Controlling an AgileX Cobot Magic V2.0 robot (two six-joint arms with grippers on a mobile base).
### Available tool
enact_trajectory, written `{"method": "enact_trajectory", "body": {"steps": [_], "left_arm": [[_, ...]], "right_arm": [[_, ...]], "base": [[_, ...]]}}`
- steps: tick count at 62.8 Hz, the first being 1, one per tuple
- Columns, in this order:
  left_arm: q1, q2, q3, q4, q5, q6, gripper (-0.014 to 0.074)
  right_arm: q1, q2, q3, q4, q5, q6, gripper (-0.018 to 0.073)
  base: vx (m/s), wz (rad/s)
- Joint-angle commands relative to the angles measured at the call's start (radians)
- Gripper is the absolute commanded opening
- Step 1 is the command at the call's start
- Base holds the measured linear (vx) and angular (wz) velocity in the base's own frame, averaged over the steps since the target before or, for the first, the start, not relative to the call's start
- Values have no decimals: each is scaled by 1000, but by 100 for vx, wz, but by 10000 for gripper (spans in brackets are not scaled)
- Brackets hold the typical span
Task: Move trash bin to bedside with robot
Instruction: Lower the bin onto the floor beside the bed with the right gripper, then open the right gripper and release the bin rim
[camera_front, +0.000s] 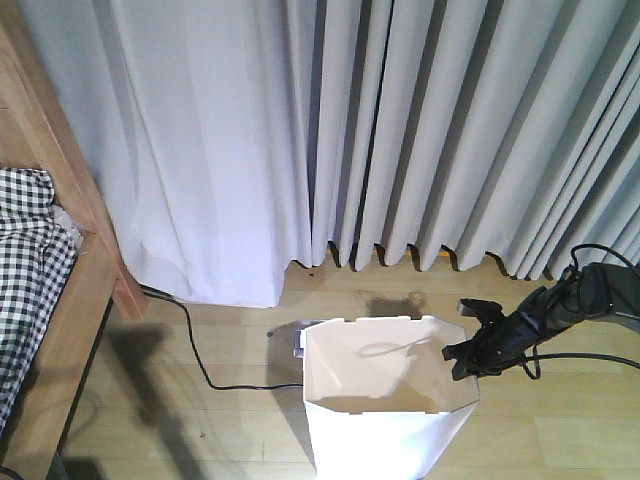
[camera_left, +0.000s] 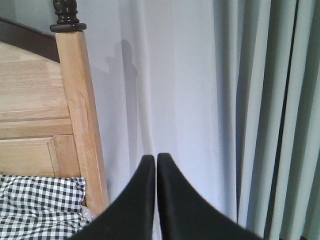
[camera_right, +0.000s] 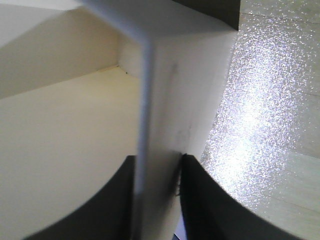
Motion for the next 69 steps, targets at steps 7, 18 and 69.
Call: {"method": "enact_trajectory", "body": {"steps": [7,18,69], "left_arm": [[-6,-15,12,-9,-74,-14,-6],[-6,-15,12,-9,-74,-14,-6],[-6,-15,12,-9,-74,-14,-6]], "right_arm": [[-1,-70,-15,-10,35,-11,375],[-2,-70,-15,-27,15,-16,527],[57,-581,567,-27,-394,-49,540]], "base": [[0,0],[0,0],[0,0]]}}
